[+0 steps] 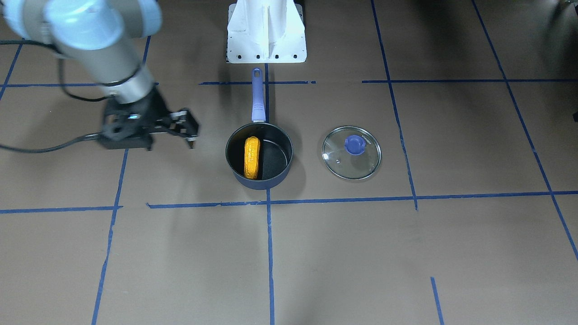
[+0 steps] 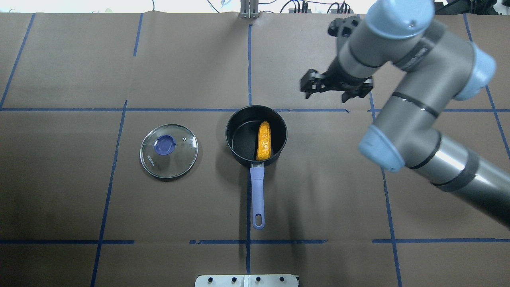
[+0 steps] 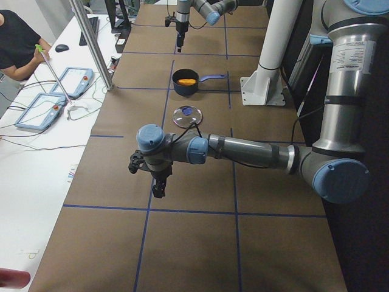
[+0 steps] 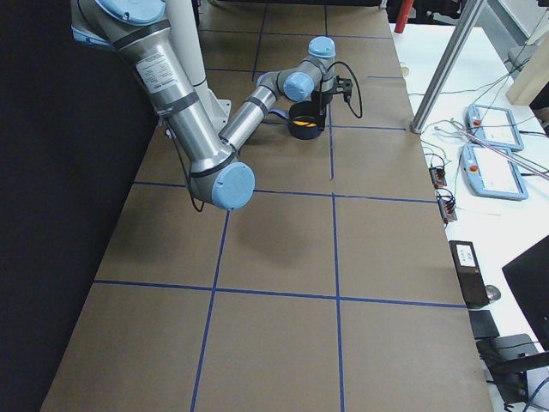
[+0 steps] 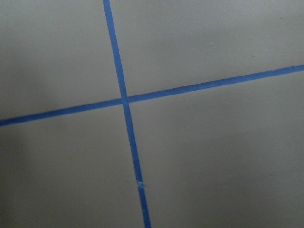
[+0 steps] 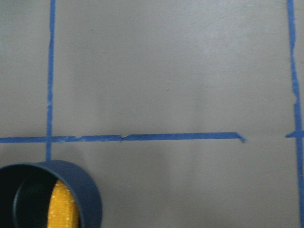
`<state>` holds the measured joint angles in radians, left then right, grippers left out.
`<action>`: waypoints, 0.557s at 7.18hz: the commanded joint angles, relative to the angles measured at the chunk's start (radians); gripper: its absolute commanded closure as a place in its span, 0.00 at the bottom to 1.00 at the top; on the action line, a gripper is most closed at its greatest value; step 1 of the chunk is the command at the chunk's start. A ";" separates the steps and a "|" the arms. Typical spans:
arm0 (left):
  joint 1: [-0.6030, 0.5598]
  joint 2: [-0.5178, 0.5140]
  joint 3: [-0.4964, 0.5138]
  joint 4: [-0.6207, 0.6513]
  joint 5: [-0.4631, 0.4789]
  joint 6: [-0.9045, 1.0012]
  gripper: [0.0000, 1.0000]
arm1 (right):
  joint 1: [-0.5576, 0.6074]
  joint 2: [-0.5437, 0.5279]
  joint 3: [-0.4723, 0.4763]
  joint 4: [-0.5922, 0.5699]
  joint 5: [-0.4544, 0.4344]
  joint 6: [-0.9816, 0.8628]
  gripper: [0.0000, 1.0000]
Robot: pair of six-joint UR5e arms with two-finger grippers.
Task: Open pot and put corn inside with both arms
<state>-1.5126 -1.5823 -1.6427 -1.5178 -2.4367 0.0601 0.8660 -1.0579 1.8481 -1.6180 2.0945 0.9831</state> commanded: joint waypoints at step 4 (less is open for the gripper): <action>-0.081 0.054 0.011 -0.002 0.047 0.000 0.00 | 0.331 -0.284 -0.001 0.000 0.159 -0.523 0.00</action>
<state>-1.5894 -1.5449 -1.6369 -1.5201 -2.3995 0.0598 1.1170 -1.2793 1.8569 -1.6172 2.2184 0.5839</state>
